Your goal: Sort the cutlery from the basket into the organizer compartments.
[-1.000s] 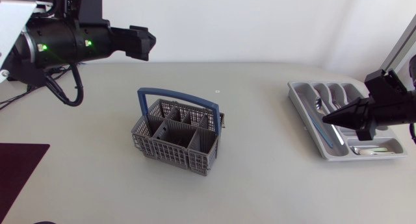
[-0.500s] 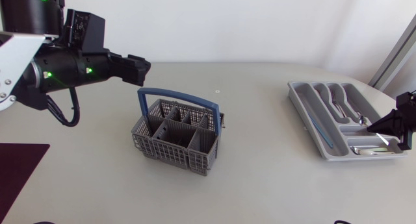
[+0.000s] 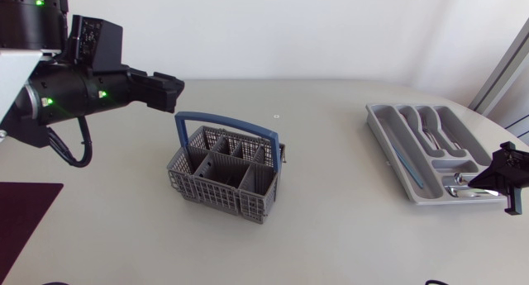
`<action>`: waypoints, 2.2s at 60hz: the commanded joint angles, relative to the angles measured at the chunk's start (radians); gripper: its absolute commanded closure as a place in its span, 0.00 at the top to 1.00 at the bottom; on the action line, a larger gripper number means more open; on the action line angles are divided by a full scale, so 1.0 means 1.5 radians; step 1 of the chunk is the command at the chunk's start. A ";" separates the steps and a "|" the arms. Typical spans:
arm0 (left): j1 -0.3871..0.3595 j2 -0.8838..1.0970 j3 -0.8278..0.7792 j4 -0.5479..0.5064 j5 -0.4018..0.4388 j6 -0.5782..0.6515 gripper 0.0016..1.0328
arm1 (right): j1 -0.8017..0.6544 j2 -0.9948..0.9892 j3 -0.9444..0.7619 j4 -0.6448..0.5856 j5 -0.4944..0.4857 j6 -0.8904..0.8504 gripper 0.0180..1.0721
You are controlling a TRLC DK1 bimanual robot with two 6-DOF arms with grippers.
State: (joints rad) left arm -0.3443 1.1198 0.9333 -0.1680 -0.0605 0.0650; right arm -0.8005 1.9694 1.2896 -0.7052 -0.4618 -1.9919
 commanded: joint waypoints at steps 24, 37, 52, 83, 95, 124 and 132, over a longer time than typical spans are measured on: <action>0.028 -0.011 -0.044 -0.018 0.005 0.025 0.91 | 0.001 -0.133 -0.100 0.074 -0.060 0.065 0.58; 0.032 0.002 -0.075 -0.028 0.027 0.048 0.90 | 0.062 -0.296 -0.165 0.039 -0.121 0.189 0.58; 0.084 0.006 -0.108 -0.037 0.093 0.074 0.84 | 0.238 -0.461 -0.287 0.058 -0.128 0.396 0.58; 0.211 0.055 -0.160 -0.034 0.209 0.150 0.21 | 0.685 -0.435 -0.362 0.310 -0.012 0.843 0.24; 0.230 0.121 -0.155 -0.032 0.236 0.186 0.04 | 0.755 -0.350 -0.330 0.349 -0.012 0.909 0.05; 0.198 0.262 -0.088 -0.091 0.384 0.218 0.03 | 0.823 -0.195 -0.199 0.381 -0.026 0.985 0.05; 0.197 0.281 -0.075 -0.101 0.409 0.218 0.03 | 0.821 -0.159 -0.156 0.379 -0.026 0.991 0.05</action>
State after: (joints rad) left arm -0.0349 1.5131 0.7845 -0.3099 0.5022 0.3702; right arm 0.4217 1.6905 0.9989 -0.1497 -0.4820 -0.5381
